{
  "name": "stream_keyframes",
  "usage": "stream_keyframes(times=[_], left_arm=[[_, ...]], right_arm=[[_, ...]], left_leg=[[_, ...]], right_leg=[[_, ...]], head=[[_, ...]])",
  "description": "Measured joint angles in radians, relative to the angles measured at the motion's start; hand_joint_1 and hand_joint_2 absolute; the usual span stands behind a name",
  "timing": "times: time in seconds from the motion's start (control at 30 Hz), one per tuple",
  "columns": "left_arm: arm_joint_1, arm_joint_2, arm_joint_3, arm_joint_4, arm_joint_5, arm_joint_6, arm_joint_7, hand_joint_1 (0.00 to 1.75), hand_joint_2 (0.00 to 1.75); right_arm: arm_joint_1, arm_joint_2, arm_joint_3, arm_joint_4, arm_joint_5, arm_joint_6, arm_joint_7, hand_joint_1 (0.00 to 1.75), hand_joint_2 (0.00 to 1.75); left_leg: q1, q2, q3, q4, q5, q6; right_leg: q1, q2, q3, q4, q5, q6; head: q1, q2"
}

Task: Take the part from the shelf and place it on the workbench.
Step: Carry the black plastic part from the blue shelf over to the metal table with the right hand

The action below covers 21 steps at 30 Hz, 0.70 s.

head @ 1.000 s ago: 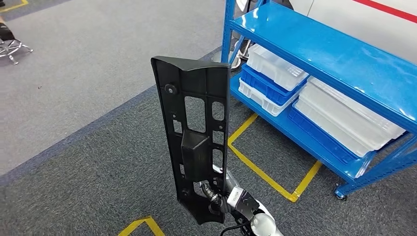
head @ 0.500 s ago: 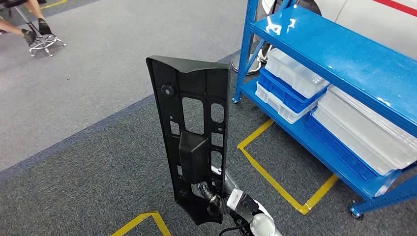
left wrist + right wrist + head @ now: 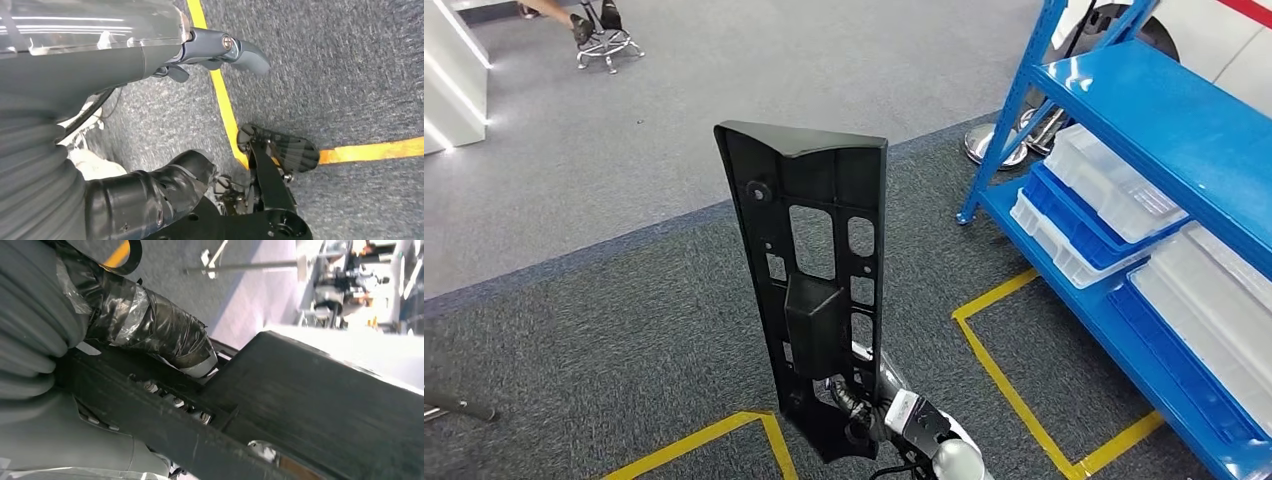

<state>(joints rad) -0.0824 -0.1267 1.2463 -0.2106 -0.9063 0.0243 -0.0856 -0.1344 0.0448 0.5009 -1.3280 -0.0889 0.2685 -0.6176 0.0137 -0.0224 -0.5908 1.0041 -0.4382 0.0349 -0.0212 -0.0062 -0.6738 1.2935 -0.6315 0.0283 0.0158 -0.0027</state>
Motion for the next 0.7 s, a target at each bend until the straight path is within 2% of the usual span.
stream_keyframes(times=[0.03,0.07,0.1,0.17,0.2,0.23,0.27,0.3,0.37,0.43,0.47,0.5,0.53,0.57,0.6,0.63,0.7], left_arm=[[0.0,0.0,0.0,0.0,-0.001,0.0,0.0,0.0,1.75],[0.0,0.0,0.0,0.0,-0.003,-0.001,0.0,0.0,1.75],[0.001,0.0,0.0,0.0,-0.006,-0.001,-0.001,0.0,1.75],[0.001,-0.001,-0.001,0.0,-0.012,-0.003,-0.001,0.0,1.75],[0.001,-0.001,-0.001,0.0,-0.014,-0.005,-0.001,0.0,1.75],[0.001,-0.001,-0.002,0.0,-0.016,-0.006,-0.001,0.0,1.75],[0.002,-0.001,-0.003,0.0,-0.018,-0.006,-0.001,0.0,1.75],[0.003,-0.001,-0.003,0.0,-0.018,-0.006,-0.001,0.0,1.75],[0.003,0.0,-0.004,0.0,-0.018,-0.007,-0.001,0.0,1.75],[0.0,0.0,-0.006,0.0,-0.018,-0.008,-0.001,0.0,1.75],[-0.001,0.0,-0.006,0.0,-0.019,-0.008,-0.001,0.0,1.75],[-0.001,-0.001,-0.007,0.0,-0.019,-0.008,-0.001,0.0,1.75],[0.0,-0.001,-0.007,0.0,-0.019,-0.008,-0.001,0.0,1.75],[0.001,-0.002,-0.008,0.0,-0.019,-0.008,-0.001,0.0,1.75],[0.001,-0.001,-0.008,0.0,-0.019,-0.008,-0.001,0.0,1.75],[0.001,-0.001,-0.008,0.0,-0.02,-0.008,-0.001,0.0,1.75],[-0.002,0.0,-0.009,0.0,-0.021,-0.007,-0.001,0.0,1.75]], right_arm=[[0.004,-0.002,0.0,-0.001,0.0,0.0,0.0,1.75,1.75],[0.007,-0.004,0.0,-0.003,0.0,-0.001,0.0,1.75,1.75],[0.009,-0.005,0.0,-0.007,0.001,-0.002,0.0,1.75,1.75],[0.013,-0.01,0.0,-0.019,0.002,-0.004,0.0,1.75,1.75],[0.016,-0.012,0.0,-0.025,0.002,-0.005,0.0,1.75,1.75],[0.02,-0.015,-0.001,-0.031,0.002,-0.006,0.0,1.75,1.75],[0.024,-0.016,-0.001,-0.037,0.002,-0.006,0.0,1.75,1.75],[0.027,-0.018,-0.002,-0.041,0.003,-0.007,0.0,1.75,1.75],[0.029,-0.019,-0.002,-0.049,0.003,-0.006,0.0,1.75,1.75],[0.031,-0.02,-0.003,-0.054,0.003,-0.006,0.0,1.75,1.75],[0.034,-0.021,-0.003,-0.054,0.003,-0.006,0.0,1.75,1.75],[0.036,-0.022,-0.003,-0.054,0.003,-0.006,0.0,1.75,1.75],[0.039,-0.023,-0.003,-0.055,0.003,-0.006,0.0,1.75,1.75],[0.04,-0.023,-0.003,-0.055,0.003,-0.006,0.0,1.75,1.75],[0.042,-0.023,-0.004,-0.057,0.004,-0.006,0.0,1.75,1.75],[0.043,-0.023,-0.004,-0.06,0.006,-0.007,0.0,1.75,1.75],[0.045,-0.023,-0.006,-0.069,0.011,-0.007,0.001,1.75,1.75]], left_leg=[[0.0,-0.013,0.0,0.002,-0.001,0.0],[0.0,-0.027,0.0,0.006,-0.002,-0.001],[0.0,-0.039,0.0,0.01,-0.005,-0.003],[-0.002,-0.062,-0.005,0.021,-0.01,-0.011],[-0.002,-0.071,-0.009,0.024,-0.011,-0.017],[0.0,-0.079,-0.012,0.025,-0.01,-0.024],[0.002,-0.088,-0.015,0.023,-0.008,-0.031],[0.004,-0.085,-0.017,0.024,-0.008,-0.038],[0.003,-0.048,-0.034,0.058,-0.031,-0.049],[0.003,-0.003,-0.082,0.161,-0.087,-0.057],[0.004,0.006,-0.113,0.224,-0.114,-0.06],[0.005,0.009,-0.135,0.27,-0.128,-0.062],[0.006,0.012,-0.142,0.286,-0.126,-0.063],[0.007,0.015,-0.133,0.271,-0.11,-0.063],[0.007,0.025,-0.1,0.213,-0.077,-0.061],[0.004,0.045,-0.063,0.143,-0.05,-0.056],[-0.005,0.077,-0.007,0.036,-0.018,-0.041]], right_leg=[[0.0,0.002,-0.006,0.003,0.014,0.0],[-0.001,0.005,0.006,-0.031,0.046,-0.002],[-0.002,0.015,0.032,-0.095,0.087,-0.004],[-0.003,0.055,0.079,-0.209,0.135,-0.009],[-0.002,0.07,0.091,-0.238,0.141,-0.011],[0.0,0.075,0.093,-0.244,0.137,-0.013],[0.001,0.067,0.095,-0.248,0.139,-0.017],[0.001,0.057,0.097,-0.252,0.141,-0.023],[-0.003,0.036,0.103,-0.261,0.146,-0.036],[-0.001,0.012,0.105,-0.263,0.145,-0.045],[0.001,-0.002,0.104,-0.263,0.144,-0.047],[0.002,-0.015,0.104,-0.263,0.143,-0.048],[0.003,-0.027,0.104,-0.263,0.142,-0.048],[0.004,-0.038,0.105,-0.262,0.141,-0.048],[0.004,-0.048,0.107,-0.262,0.139,-0.046],[0.005,-0.058,0.11,-0.262,0.137,-0.043],[0.01,-0.076,0.115,-0.262,0.133,-0.035]], head=[[0.0,0.0],[0.0,0.0],[0.0,0.0],[0.0,0.0],[-0.001,0.0],[-0.001,0.0],[-0.001,0.0],[-0.001,0.0],[-0.003,0.0],[-0.006,0.0],[-0.006,0.0],[-0.006,0.0],[-0.006,0.0],[-0.006,0.0],[-0.006,0.0],[-0.006,0.0],[-0.006,0.0]])
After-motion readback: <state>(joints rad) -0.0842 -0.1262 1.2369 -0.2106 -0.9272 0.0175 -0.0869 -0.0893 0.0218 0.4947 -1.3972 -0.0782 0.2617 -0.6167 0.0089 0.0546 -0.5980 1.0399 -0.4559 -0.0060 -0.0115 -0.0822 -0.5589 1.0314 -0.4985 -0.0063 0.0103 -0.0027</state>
